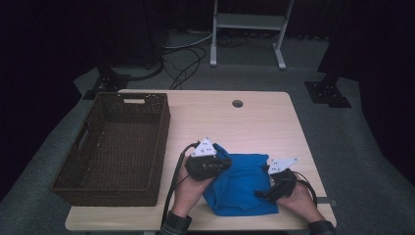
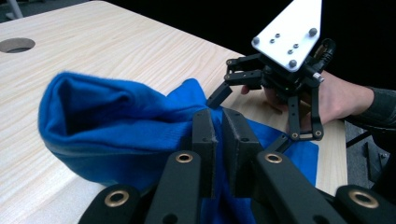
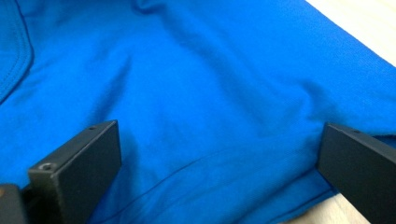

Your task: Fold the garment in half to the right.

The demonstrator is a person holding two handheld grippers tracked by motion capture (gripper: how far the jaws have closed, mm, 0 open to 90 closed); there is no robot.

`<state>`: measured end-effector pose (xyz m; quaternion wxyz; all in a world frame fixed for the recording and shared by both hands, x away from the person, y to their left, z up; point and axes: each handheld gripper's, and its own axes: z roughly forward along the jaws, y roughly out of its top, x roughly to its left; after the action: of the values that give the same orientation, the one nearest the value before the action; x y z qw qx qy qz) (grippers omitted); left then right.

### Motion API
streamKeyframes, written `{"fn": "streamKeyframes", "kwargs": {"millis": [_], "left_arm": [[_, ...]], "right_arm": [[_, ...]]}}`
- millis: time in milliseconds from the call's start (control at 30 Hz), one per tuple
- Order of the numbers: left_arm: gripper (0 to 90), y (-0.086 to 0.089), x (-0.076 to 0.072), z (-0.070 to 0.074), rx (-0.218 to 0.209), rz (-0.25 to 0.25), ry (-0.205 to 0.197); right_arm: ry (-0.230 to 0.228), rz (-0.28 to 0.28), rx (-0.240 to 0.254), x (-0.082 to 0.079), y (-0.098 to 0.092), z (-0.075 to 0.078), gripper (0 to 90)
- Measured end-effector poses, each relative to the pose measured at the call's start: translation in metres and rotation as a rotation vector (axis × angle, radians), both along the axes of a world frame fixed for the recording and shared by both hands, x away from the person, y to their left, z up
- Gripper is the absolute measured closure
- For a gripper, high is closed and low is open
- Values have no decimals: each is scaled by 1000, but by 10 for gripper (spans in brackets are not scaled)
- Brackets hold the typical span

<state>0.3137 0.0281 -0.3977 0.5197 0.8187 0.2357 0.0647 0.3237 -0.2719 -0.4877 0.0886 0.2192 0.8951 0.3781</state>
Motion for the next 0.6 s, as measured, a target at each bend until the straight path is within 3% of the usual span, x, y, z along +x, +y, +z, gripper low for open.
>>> {"fn": "streamKeyframes", "kwargs": {"millis": [333,500,600], "left_arm": [[839,-1,8,-7,-15,7,12],[840,-7,22,-20,-78,-50,30],[841,-12,27,-25,-95,-65,39]], "right_arm": [[1,39,1,11,19,0,0],[1,39,2,11,19,0,0],[-2,37,1,10,19,0,0]]}}
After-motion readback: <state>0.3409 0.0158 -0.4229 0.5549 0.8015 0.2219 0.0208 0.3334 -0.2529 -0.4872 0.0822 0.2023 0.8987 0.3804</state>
